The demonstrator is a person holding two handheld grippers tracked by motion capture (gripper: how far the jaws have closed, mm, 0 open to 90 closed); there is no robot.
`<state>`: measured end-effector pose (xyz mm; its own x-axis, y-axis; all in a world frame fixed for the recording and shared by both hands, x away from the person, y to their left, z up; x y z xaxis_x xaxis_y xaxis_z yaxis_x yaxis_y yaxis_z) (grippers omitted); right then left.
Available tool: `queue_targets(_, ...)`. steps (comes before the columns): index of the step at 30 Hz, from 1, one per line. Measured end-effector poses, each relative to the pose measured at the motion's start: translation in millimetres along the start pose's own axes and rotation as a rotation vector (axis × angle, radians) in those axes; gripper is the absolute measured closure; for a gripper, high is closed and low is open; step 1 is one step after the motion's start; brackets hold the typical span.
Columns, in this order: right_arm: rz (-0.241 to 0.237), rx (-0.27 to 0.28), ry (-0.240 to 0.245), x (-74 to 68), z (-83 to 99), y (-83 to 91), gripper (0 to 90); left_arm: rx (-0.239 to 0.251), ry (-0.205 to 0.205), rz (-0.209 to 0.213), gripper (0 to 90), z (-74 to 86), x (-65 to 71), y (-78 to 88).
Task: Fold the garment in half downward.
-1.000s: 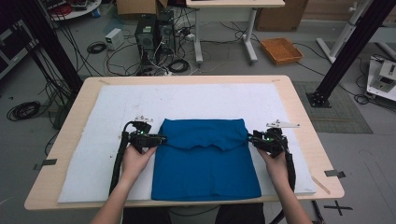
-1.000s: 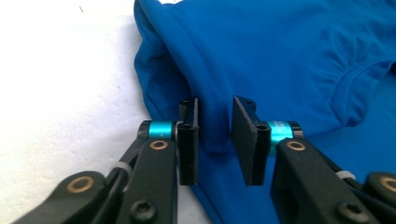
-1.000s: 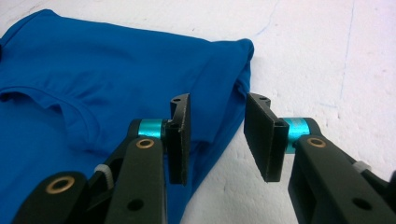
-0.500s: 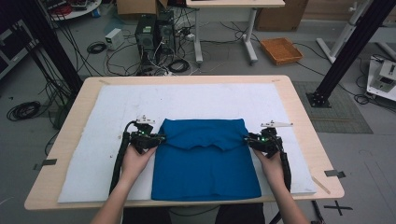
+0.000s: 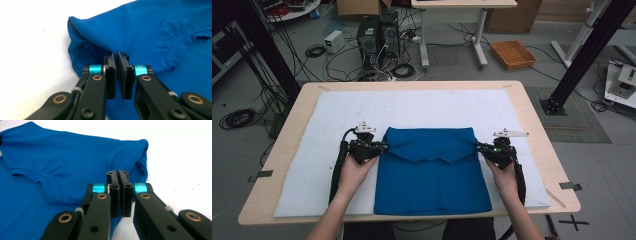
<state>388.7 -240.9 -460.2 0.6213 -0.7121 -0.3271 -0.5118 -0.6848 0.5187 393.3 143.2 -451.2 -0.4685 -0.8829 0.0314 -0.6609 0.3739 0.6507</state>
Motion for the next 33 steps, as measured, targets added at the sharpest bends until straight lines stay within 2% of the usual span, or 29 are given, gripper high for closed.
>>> queue_targets(4,0.001,-0.017,0.023,-4.7,-1.2,2.7,88.5,-0.006,-0.012,0.016,85.1,-0.3,4.0,7.1)
queue_targets(11,-0.018,-0.015,0.043,-15.8,1.1,17.4,88.8,-0.006,0.010,0.074,85.1,3.9,12.1,23.2)
queue_targets(16,-0.039,-0.016,0.047,-26.4,6.4,29.7,88.8,0.005,0.020,0.131,85.1,9.1,21.2,39.2)
queue_targets(23,-0.053,-0.032,0.081,-43.0,15.8,44.2,88.8,0.007,0.033,0.194,85.1,21.8,32.1,59.3)
queue_targets(33,-0.075,-0.052,0.091,-61.7,38.8,66.5,88.8,-0.021,0.044,0.259,85.0,44.7,40.1,79.1)
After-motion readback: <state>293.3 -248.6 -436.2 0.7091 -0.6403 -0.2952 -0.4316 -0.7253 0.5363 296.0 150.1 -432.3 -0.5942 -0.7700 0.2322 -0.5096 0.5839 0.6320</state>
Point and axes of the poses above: each handheld gripper's, and its own axes: y roughly backward along the jaws, z roughly out of its underside, x roughly to its right, the point moved 5 cm from there along -y, roughly forward along the jaws, and after that the axes turned 12 degrees about -z, right-handed, at the moved point
